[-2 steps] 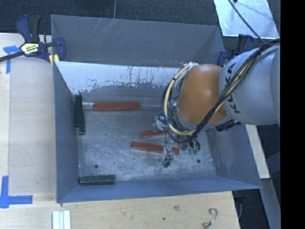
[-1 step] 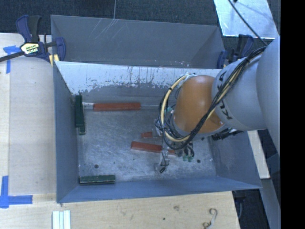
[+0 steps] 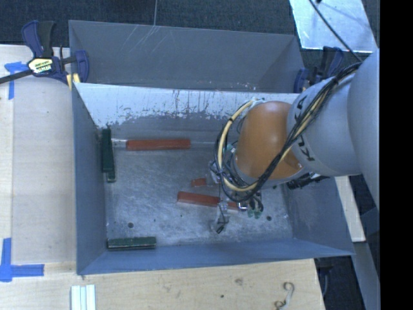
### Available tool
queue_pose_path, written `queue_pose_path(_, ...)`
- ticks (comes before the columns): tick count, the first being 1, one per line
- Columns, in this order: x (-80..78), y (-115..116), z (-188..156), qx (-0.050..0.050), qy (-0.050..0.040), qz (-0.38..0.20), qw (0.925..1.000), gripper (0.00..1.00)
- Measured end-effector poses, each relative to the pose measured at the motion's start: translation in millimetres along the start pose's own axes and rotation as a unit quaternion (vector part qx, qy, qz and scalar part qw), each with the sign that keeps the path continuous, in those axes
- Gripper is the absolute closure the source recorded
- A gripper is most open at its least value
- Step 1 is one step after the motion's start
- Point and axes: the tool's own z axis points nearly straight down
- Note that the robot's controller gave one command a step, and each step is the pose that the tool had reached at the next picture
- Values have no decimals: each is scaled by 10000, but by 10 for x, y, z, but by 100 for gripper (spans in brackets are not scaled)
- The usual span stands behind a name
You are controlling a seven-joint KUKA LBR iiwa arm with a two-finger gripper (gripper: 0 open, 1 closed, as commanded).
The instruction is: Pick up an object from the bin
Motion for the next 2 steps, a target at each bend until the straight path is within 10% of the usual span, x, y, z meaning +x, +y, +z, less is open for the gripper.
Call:
queue_pose_path(1,-33,5,-36,-6,-49,-3,10000,100)
queue_pose_path(2,-60,1,-641,-3,-14,-15,10000,100)
